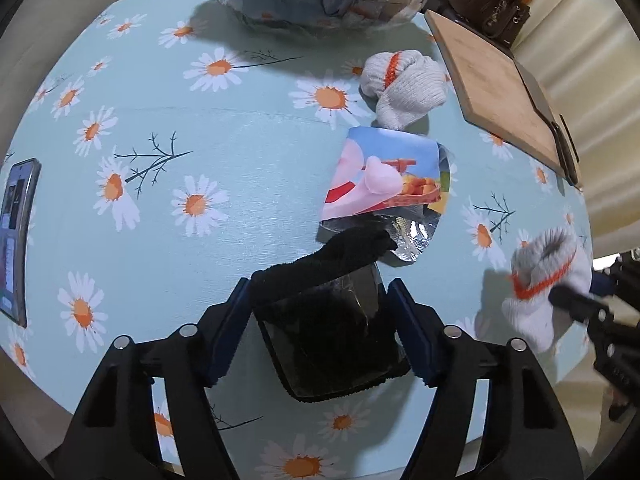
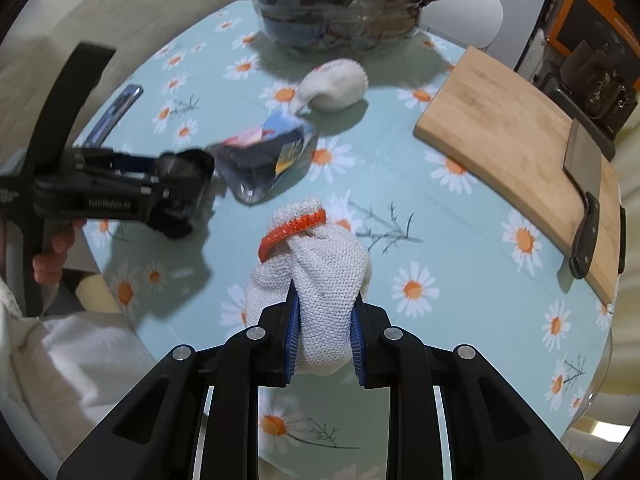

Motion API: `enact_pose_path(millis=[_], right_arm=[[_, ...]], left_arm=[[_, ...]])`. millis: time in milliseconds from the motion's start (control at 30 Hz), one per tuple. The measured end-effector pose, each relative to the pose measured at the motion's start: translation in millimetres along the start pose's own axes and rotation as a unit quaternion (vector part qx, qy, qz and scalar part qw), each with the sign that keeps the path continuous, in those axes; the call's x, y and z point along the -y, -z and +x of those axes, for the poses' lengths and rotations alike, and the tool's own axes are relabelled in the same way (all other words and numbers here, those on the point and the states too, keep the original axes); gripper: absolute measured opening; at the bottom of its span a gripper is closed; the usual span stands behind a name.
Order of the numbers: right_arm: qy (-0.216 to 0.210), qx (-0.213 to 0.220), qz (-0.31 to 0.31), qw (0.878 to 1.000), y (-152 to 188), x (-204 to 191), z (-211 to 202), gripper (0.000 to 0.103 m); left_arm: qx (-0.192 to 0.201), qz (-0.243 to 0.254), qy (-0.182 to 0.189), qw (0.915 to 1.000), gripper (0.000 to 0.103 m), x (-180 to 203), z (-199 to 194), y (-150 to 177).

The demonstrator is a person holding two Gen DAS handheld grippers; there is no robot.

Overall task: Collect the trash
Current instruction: 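Grasp the white knit glove with the right gripper while the left gripper grasps the black cloth, then carry the glove and black cloth over the trash bin and open both grippers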

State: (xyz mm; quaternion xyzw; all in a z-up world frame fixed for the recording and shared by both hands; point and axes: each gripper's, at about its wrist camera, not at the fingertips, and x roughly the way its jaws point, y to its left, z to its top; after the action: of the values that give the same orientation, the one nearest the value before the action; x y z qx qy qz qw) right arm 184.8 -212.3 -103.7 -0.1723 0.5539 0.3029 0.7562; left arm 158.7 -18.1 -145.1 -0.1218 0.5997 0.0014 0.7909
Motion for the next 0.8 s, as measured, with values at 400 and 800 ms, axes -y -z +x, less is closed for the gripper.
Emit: enact_pose_path(millis=[400,800], right_arm=[[0.011,0.053,0.007,0.999,-21,11,-20,0.021],[-0.018,0.131,0.073,0.988,-26,32,-74,0.021]], left_arm=[[-0.002,0.035,-0.043,0.9985,0.064,-5,-33,-9],[0.076,0.081,-0.079,0.9907,0.064,6,-115,-23]])
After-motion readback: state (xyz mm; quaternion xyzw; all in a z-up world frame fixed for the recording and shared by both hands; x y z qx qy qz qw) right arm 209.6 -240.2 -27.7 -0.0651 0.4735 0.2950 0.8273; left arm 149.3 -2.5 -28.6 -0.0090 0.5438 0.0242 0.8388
